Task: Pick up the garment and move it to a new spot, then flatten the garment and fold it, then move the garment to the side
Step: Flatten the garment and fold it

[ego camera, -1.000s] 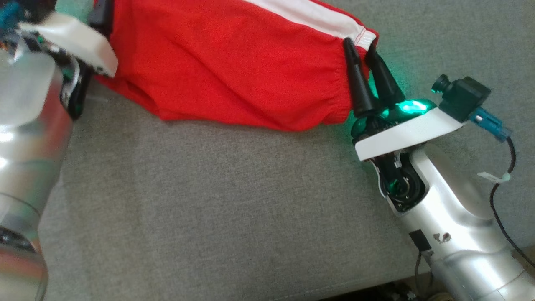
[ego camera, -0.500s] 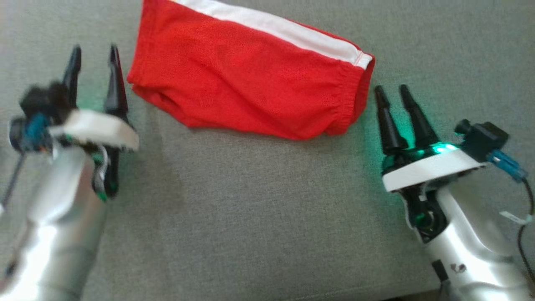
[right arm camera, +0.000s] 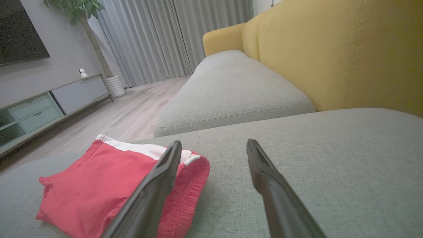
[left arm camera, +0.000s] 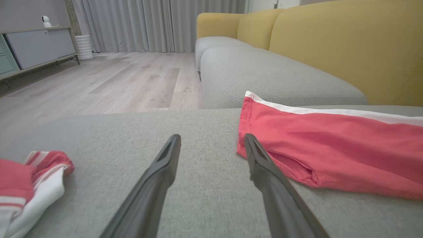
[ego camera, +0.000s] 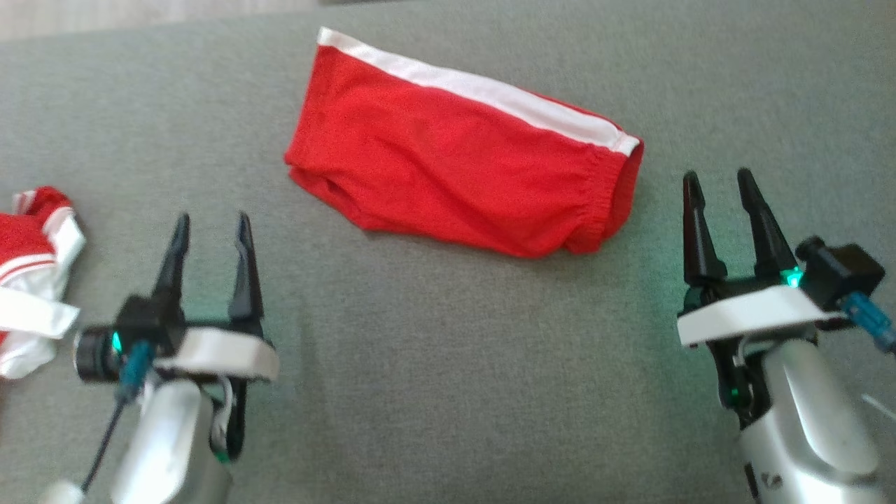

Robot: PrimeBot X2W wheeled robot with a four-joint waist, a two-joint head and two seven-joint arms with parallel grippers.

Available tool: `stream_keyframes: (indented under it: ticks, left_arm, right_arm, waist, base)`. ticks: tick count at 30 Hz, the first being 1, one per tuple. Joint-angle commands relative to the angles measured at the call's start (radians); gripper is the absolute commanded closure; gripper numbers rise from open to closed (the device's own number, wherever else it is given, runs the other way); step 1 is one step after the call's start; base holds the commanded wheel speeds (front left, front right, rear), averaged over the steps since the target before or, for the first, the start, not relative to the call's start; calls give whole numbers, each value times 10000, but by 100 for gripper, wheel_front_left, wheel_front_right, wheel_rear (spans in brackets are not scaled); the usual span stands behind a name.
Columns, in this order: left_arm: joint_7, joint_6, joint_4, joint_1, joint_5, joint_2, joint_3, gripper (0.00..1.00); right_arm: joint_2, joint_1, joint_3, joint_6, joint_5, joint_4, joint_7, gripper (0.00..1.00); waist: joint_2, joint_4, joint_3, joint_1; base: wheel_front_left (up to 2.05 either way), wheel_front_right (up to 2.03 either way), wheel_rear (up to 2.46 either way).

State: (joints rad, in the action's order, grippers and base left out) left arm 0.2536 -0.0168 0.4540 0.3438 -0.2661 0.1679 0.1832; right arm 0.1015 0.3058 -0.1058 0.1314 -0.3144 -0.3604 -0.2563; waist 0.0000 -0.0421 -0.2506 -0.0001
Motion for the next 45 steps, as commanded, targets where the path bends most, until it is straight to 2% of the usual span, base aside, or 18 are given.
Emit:
stream_keyframes:
  ticks: [1, 6, 11, 21, 27, 33, 42, 45]
  left_arm:
    - [81, 118, -462, -207, 245, 12, -571, 0]
    - [81, 460, -869, -1311, 603, -596, -1156, 0]
    - [81, 814, -1005, -2230, 931, -930, -1533, 0]
    - [81, 1159, -811, -2532, 872, -1155, -1938, 0]
    - [82, 1354, -273, -1143, 213, -1172, -1593, 0]
    - [82, 1427, 457, 672, 224, -1174, -1338, 0]
    - [82, 1468, 2781, 3345, 13, -893, -1310, 0]
    - [82, 1274, 3703, 3768, 213, -687, -1377, 0]
  right_arm:
    - [-184, -148, -9, -7, 334, 273, -55, 0]
    - [-401, -713, 516, -7, 1064, 49, -55, 0]
    - [-488, -1286, 769, -7, 1710, -384, -55, 0]
    - [-510, -1431, 461, -7, 1517, -530, -55, 0]
    - [-511, -983, 168, -7, 1447, -199, -55, 0]
    - [-505, -518, 137, -7, 1595, 10, -55, 0]
    - [-505, 84, 295, -7, 1549, 361, -55, 0]
    - [-508, 175, 310, -7, 1506, 403, -55, 0]
  waist:
    - [0, 226, 350, 1]
    - [0, 381, 819, 1]
    - [0, 465, 1255, 1]
    - [0, 394, 1326, 1]
    - [0, 105, 556, 1]
    - [0, -307, -340, 1]
    - [0, -963, -1596, 1]
    - [0, -1098, -1757, 1]
  base:
    - [0, 0, 0]
    - [0, 0, 0]
    - [0, 0, 0]
    - [0, 0, 0]
    - [0, 0, 0]
    - [0, 0, 0]
    - [0, 0, 0]
    - [0, 0, 0]
